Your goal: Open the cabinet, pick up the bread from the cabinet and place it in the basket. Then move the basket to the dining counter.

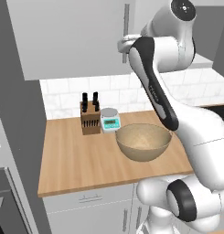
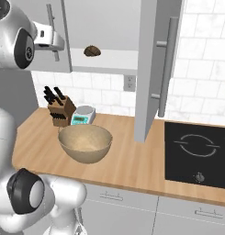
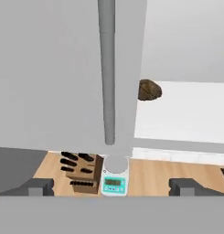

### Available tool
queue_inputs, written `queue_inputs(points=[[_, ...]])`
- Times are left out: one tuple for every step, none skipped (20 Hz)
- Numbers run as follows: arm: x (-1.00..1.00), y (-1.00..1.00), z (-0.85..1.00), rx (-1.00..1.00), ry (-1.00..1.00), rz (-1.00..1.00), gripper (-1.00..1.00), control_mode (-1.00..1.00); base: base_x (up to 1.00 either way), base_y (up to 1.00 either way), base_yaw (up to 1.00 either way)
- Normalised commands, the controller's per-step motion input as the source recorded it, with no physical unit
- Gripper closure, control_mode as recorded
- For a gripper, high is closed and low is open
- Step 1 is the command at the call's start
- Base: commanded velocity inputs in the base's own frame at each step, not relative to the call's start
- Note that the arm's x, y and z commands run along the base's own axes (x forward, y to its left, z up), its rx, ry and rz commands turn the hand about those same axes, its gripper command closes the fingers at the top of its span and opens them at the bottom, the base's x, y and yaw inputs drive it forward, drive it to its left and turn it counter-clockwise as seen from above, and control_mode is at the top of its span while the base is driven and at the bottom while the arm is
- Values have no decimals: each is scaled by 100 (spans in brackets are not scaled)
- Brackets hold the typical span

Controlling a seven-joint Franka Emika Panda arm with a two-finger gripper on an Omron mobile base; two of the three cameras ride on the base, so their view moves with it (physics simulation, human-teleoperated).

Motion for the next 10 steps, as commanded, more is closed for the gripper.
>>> queue_inputs(points=[[70, 0, 0, 0, 0, 0, -100, -100, 0, 0, 0], [71, 0, 0, 0, 0, 0, -100, -100, 0, 0, 0], [69, 0, 0, 0, 0, 0, -100, -100, 0, 0, 0], [69, 0, 0, 0, 0, 0, -100, -100, 0, 0, 0], [69, 0, 0, 0, 0, 0, -100, -100, 0, 0, 0], [61, 0, 0, 0, 0, 0, -100, -100, 0, 0, 0], [56, 1, 0, 0, 0, 0, -100, -100, 0, 0, 0], [45, 16, 0, 0, -2, 0, -100, -100, 0, 0, 0], [36, 27, 0, -1, -7, 0, -100, -100, 0, 0, 0], [28, 34, 0, -3, -9, -1, -100, -100, 0, 0, 0]])
